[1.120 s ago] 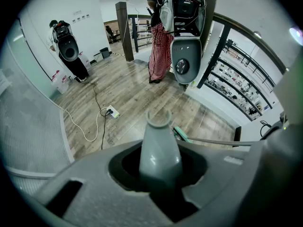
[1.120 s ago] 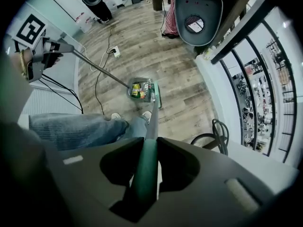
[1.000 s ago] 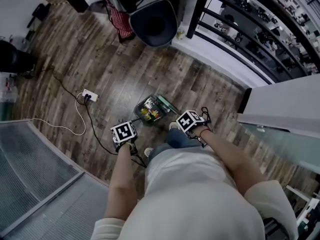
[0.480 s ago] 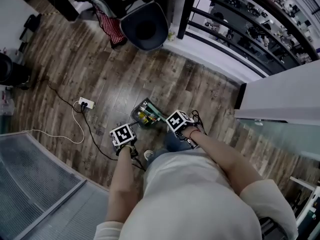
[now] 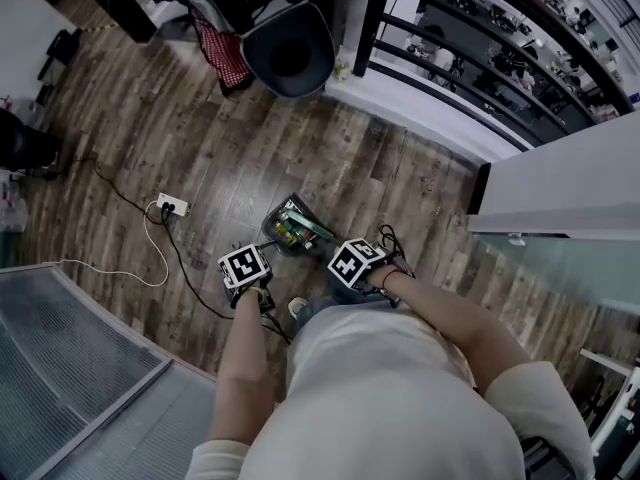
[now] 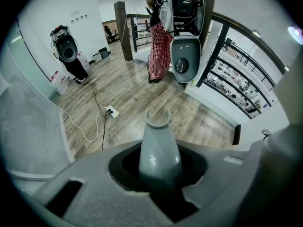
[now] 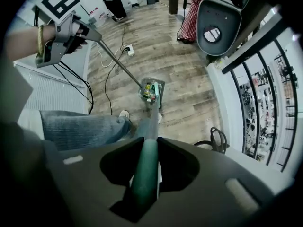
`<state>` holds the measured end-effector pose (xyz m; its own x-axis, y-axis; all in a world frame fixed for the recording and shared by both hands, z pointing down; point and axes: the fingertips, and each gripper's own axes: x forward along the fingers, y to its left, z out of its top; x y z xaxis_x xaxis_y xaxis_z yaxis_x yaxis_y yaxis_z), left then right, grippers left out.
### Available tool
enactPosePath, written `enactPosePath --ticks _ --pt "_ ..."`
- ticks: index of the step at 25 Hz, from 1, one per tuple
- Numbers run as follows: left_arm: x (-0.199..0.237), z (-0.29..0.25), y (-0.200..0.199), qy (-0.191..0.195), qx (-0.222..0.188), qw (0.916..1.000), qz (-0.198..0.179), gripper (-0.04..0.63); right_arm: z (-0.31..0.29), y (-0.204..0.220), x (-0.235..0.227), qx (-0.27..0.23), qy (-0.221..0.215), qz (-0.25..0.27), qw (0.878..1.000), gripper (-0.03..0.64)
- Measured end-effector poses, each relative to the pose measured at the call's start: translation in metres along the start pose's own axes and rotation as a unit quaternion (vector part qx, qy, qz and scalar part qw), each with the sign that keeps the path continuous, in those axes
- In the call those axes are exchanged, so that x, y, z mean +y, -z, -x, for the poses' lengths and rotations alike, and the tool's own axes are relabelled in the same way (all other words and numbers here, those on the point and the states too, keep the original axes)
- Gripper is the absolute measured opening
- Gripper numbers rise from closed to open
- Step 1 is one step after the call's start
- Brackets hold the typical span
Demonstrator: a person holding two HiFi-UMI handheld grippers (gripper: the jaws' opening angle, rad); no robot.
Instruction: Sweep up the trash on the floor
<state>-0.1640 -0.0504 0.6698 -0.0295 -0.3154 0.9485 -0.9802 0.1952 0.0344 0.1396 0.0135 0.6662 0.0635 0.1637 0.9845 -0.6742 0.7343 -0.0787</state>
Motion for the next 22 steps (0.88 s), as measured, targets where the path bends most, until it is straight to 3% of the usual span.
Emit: enactPosePath --ticks 19,22 --pt "0.007 0.000 0.000 0.022 0.001 0.9990 -0.039 0.095 0.028 0.037 0.032 -0.036 -0.036 -0.058 0.997 0.098" --pt "0.020 0.004 -0.003 0.008 -0.008 0.9988 -0.049 0.094 0.033 0.040 0.037 -0.042 -0.041 -0.068 0.996 0.098"
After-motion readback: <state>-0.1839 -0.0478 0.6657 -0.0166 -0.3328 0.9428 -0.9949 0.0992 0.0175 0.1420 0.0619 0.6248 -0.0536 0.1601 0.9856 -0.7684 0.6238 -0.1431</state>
